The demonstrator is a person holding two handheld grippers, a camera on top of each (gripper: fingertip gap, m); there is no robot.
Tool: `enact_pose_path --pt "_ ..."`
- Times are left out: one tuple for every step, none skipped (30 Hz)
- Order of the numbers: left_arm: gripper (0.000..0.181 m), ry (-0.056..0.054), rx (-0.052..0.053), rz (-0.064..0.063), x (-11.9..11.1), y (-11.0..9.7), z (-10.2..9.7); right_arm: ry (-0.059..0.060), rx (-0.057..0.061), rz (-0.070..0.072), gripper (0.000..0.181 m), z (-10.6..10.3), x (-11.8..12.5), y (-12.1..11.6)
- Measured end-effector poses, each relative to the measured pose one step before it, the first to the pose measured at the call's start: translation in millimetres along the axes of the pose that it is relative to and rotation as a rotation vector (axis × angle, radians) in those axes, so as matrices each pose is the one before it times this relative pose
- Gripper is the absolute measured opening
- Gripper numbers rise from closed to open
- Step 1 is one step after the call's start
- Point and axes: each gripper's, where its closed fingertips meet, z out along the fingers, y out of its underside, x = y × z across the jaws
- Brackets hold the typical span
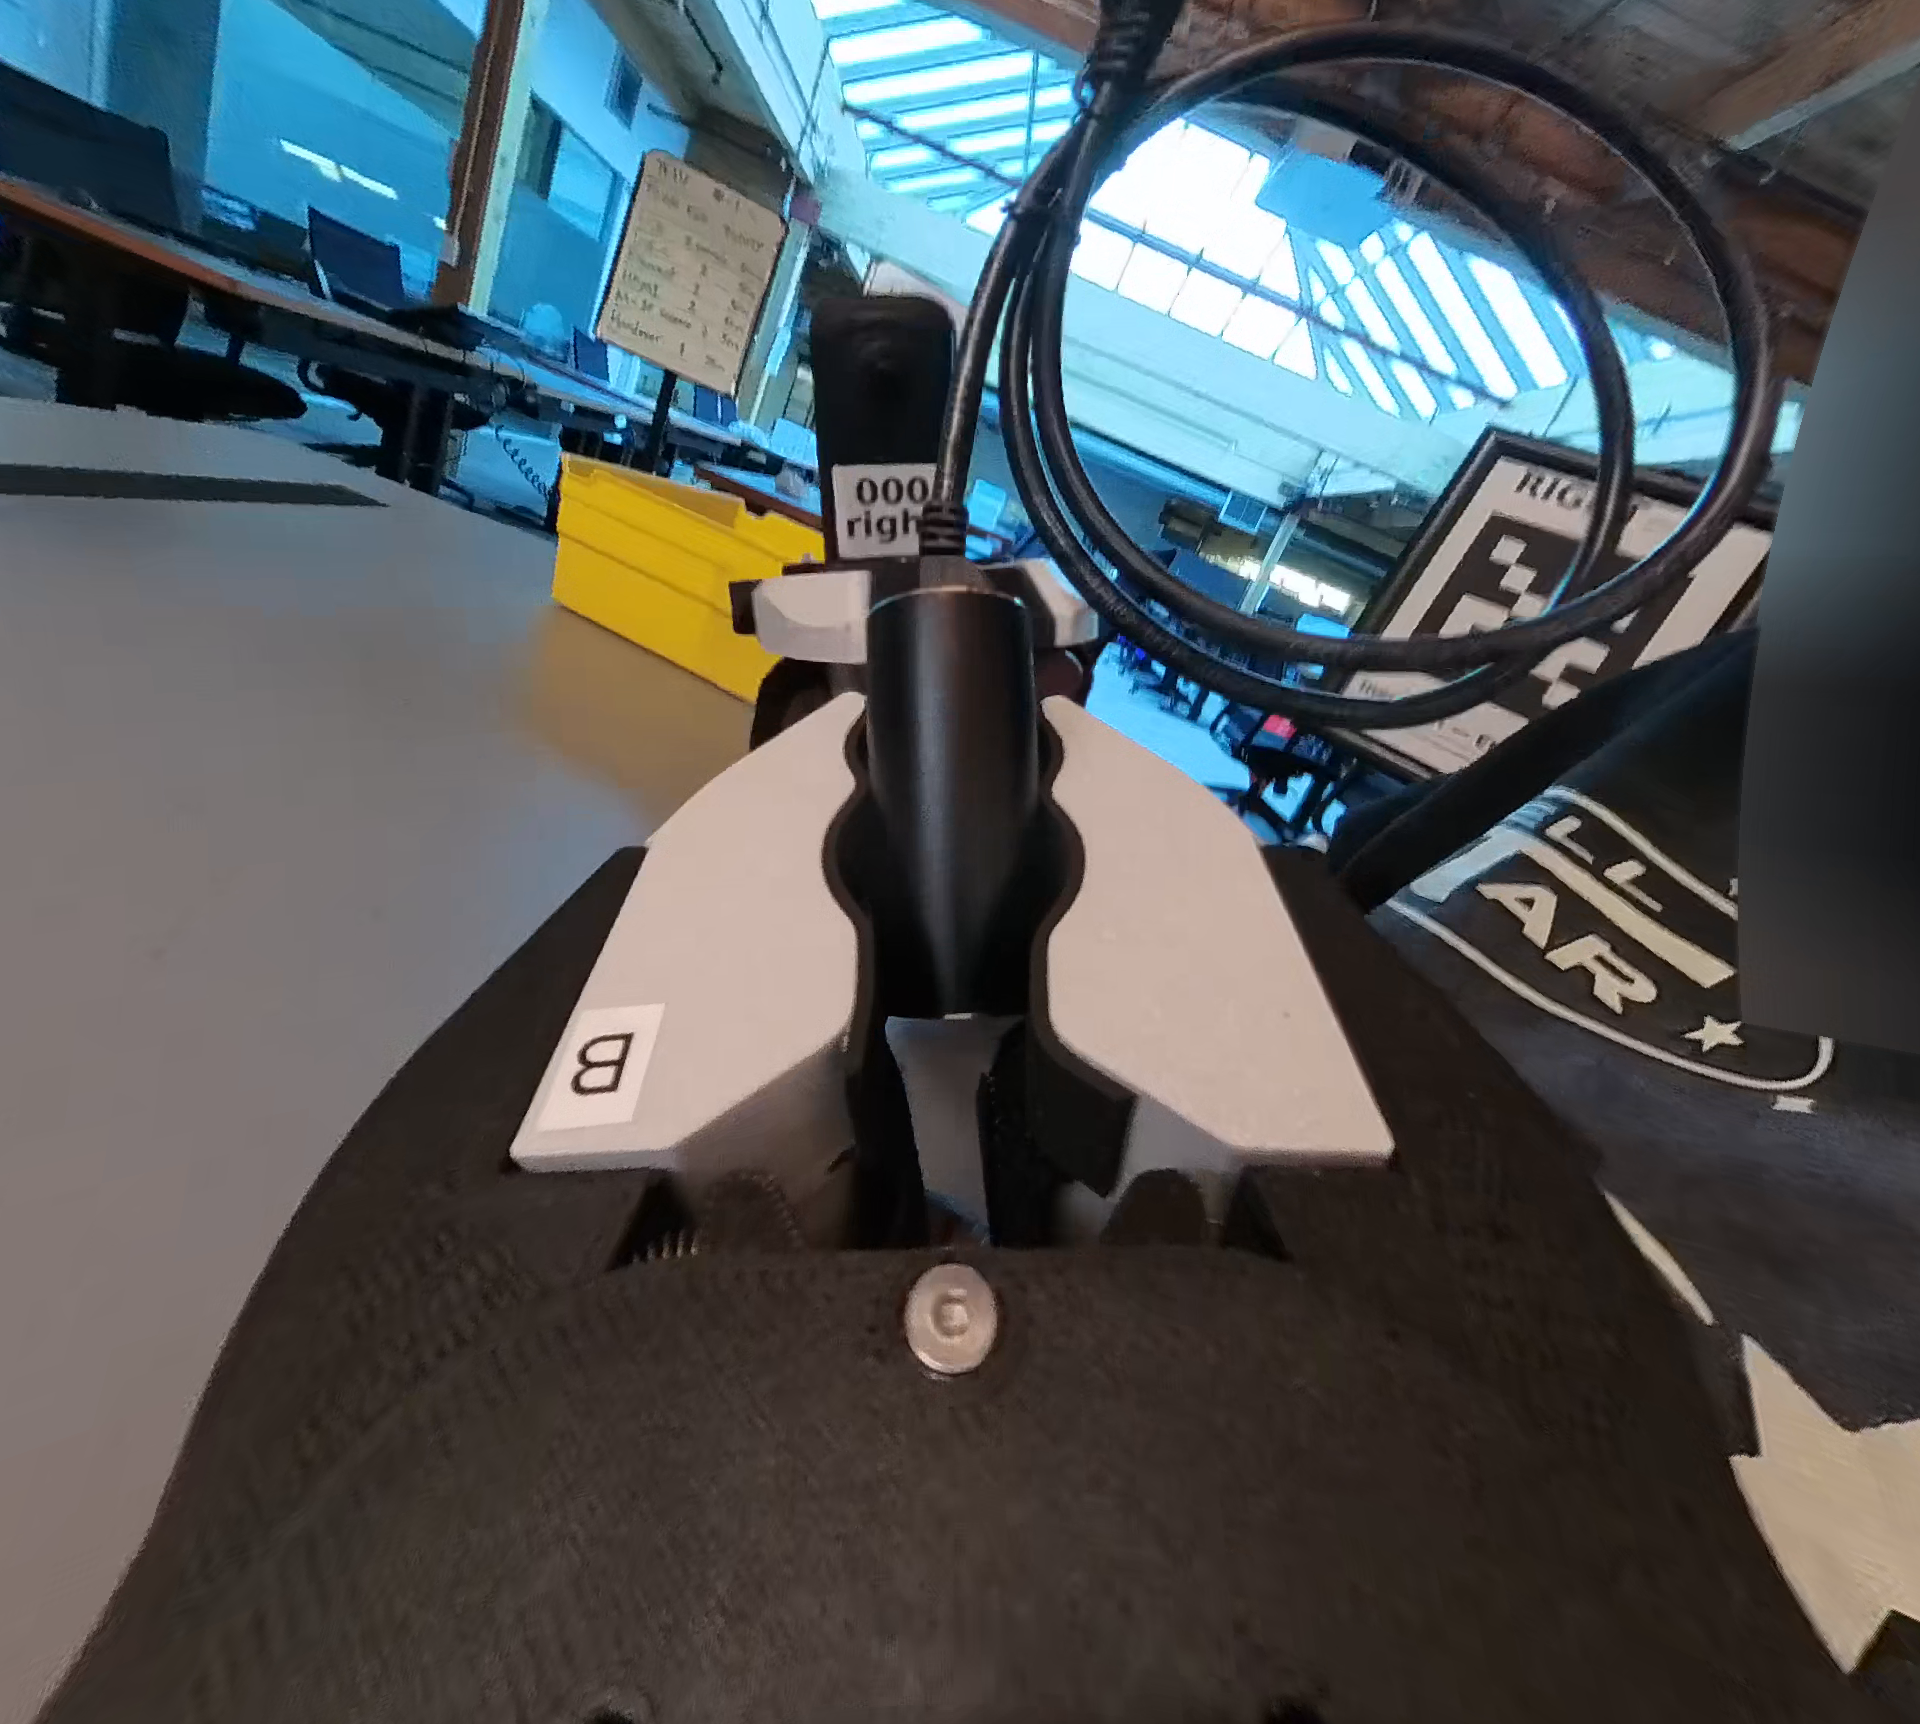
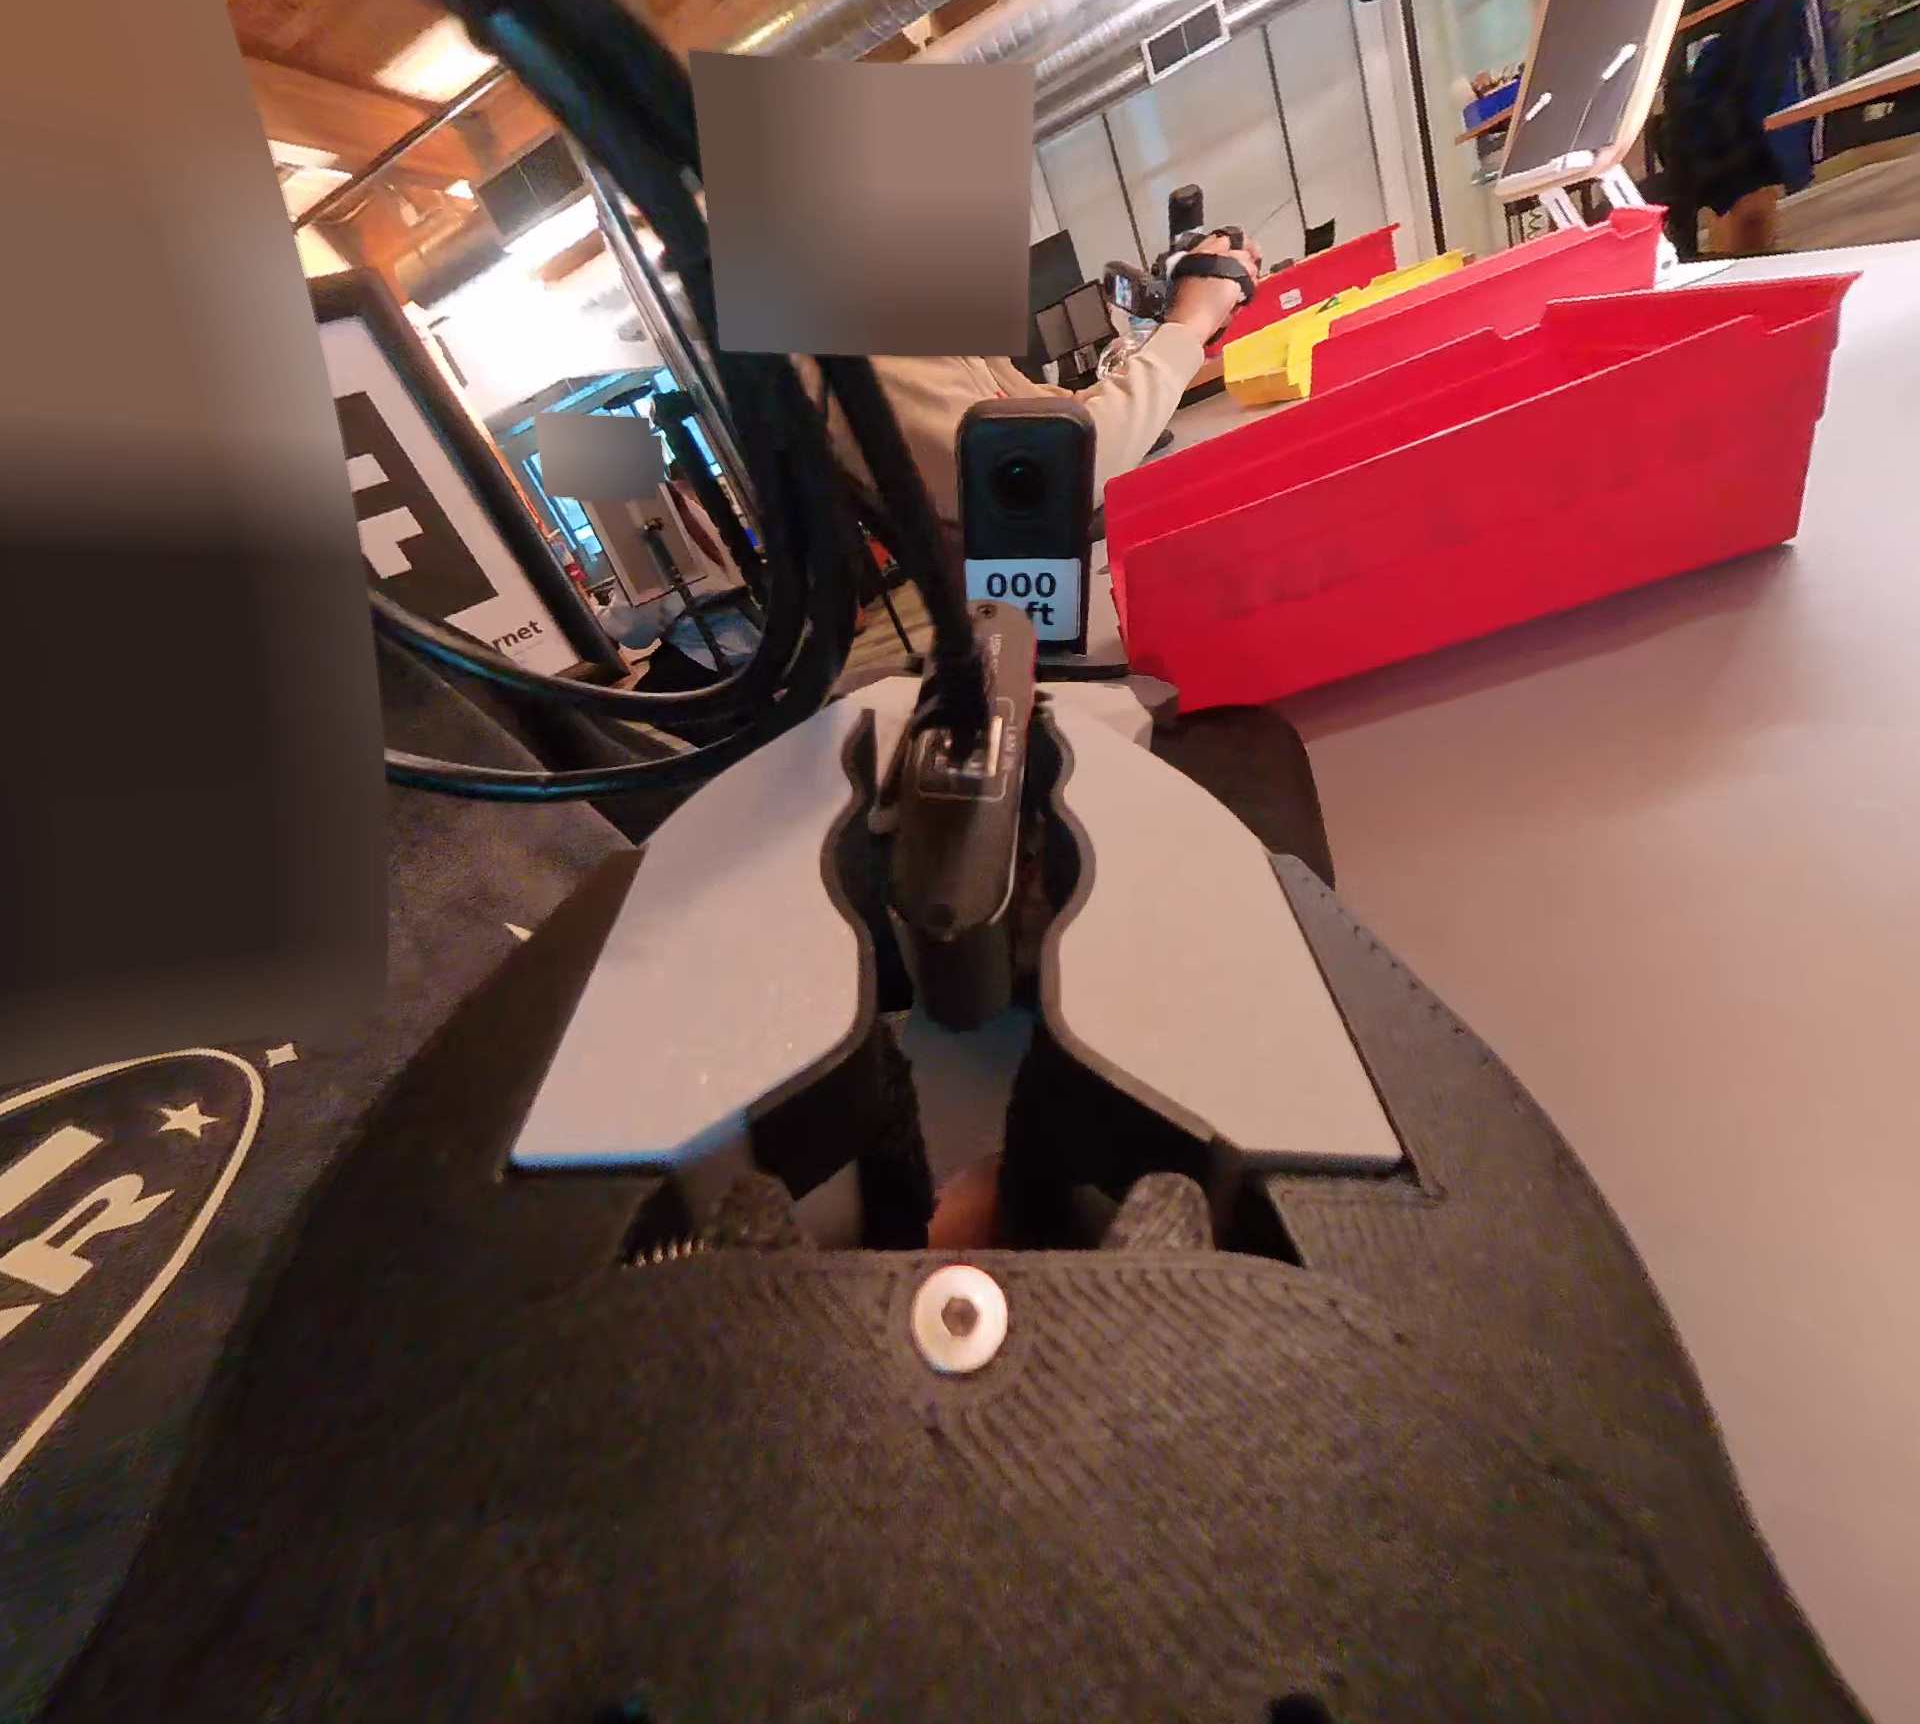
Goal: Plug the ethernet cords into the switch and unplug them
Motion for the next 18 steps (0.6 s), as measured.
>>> enact_pose_path --pt "0.026 0.0025 -0.0155 0.0084 0.98 2.41 1.22 0.0085 0.0004 0.0007 0.027 1.18 1.45 0.96" --pt "0.026 0.0021 -0.0129 0.0087 0.89 2.00 0.96 -0.0077 0.0015 -0.0033 0.019 0.86 -0.88 0.86" --pt "0.026 -0.0061 -0.0020 0.0031 -0.62 0.39 0.20 -0.0148 0.0038 -0.0102 0.013 0.33 -2.55 0.09" --pt "0.026 0.0034 0.0043 -0.0019 0.39 -0.66 -0.27 0.0099 -0.0009 -0.0279 0.014 0.06 -0.09 0.03" --pt "0.026 -0.0053 0.0078 -0.0013 -0.80 -0.96 -0.20 0.0184 -0.0036 -0.0395 0.013 0.13 0.54 0.02" --pt "0.027 -0.0059 0.0164 0.0024 -0.68 -2.12 -0.42 0.0127 0.0037 -0.0334 0.013 0.53 -0.13 -0.71" --pt "0.027 -0.0018 0.0252 0.0016 0.10 -3.30 -0.88 0.0057 0.0250 -0.0170 0.013 1.01 -0.95 -2.64" --pt "0.032 -0.0018 0.0261 -0.0033 -0.31 -3.22 -1.19 0.0078 0.0525 -0.0013 0.013 1.05 -0.38 -5.47" --pt "0.038 -0.0064 0.0256 -0.0069 -1.01 -3.30 -1.02 0.0090 0.0643 0.0070 0.013 0.99 0.20 -6.25" --pt "0.046 -0.0101 0.0244 -0.0063 -1.55 -3.06 -0.68 0.0058 0.0639 0.0092 0.013 0.94 -0.12 -5.57" --pt "0.053 -0.0072 0.0216 -0.0054 -0.87 -2.82 -0.26 0.0045 0.0605 0.0101 0.013 0.75 -0.22 -4.84" --pt "0.056 -0.0011 0.0167 -0.0042 0.29 -2.12 -0.25 0.0003 0.0530 0.0123 0.013 0.96 -0.69 -3.72" --pt "0.058 0.0082 0.0136 -0.0041 1.82 -1.60 0.05 -0.0045 0.0367 0.0145 0.013 1.28 -0.95 -1.09" --pt "0.057 0.0086 0.0136 -0.0060 1.85 -1.27 0.43 -0.0088 0.0165 0.0135 0.013 1.42 -1.20 2.00" --pt "0.052 0.0044 0.0184 -0.0037 1.11 -1.64 0.60 -0.0082 -0.0017 0.0082 0.013 1.56 -0.84 4.19" --pt "0.041 0.0125 0.0219 0.0028 2.55 -1.94 0.11 0.0043 -0.0070 -0.0001 0.013 1.06 0.67 3.75" --pt "0.027 0.0143 0.0159 0.0113 3.34 -2.04 -0.38 0.0057 -0.0053 -0.0079 0.013 0.42 0.61 1.42" --pt "0.026 -0.0152 -0.0046 0.0279 -0.62 -0.45 -0.65 0.0053 -0.0190 -0.0134 0.013 0.00 0.23 0.88"
